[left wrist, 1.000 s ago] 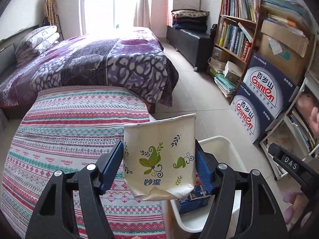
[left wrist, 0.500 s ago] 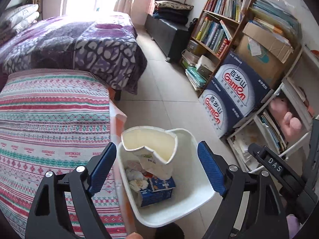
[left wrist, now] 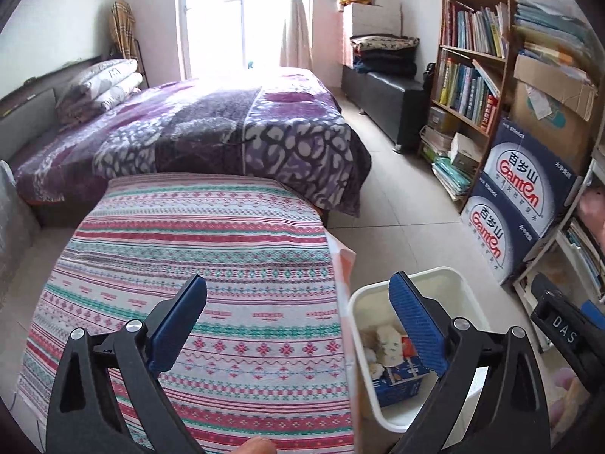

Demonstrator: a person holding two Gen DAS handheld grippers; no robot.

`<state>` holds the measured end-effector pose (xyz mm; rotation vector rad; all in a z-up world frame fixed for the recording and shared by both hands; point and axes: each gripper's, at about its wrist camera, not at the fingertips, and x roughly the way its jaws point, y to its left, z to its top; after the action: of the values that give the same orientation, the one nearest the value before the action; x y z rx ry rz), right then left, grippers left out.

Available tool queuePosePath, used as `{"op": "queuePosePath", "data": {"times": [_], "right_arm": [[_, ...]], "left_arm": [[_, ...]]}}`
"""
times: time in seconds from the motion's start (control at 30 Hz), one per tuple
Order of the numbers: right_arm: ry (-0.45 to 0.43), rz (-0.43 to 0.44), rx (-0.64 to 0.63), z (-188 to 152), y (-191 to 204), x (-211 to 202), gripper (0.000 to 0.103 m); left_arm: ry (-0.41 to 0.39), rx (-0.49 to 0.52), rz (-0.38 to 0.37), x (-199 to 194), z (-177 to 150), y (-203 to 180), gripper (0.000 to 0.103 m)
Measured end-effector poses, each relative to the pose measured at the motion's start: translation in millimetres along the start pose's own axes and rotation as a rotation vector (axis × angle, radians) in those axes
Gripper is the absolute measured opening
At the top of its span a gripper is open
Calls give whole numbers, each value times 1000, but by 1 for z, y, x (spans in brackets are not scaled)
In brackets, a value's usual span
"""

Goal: Collect trash

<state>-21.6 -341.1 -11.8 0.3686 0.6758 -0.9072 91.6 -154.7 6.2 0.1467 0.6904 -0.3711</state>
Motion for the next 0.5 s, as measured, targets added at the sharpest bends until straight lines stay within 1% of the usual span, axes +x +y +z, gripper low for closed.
{"op": "queuePosePath", "data": {"times": [0.1, 0.27, 0.5], "right_arm": [[-22, 15, -6, -5, 11, -9, 96], [-36, 62, -18, -13, 29, -22, 96], [-51, 106, -82, -31, 62, -37, 96]], "left_arm": [[-31, -2, 58, -8, -3, 15, 96], [-49, -8, 126, -17, -8, 36, 96], [-42, -32, 210, -23, -15, 66, 96]]}}
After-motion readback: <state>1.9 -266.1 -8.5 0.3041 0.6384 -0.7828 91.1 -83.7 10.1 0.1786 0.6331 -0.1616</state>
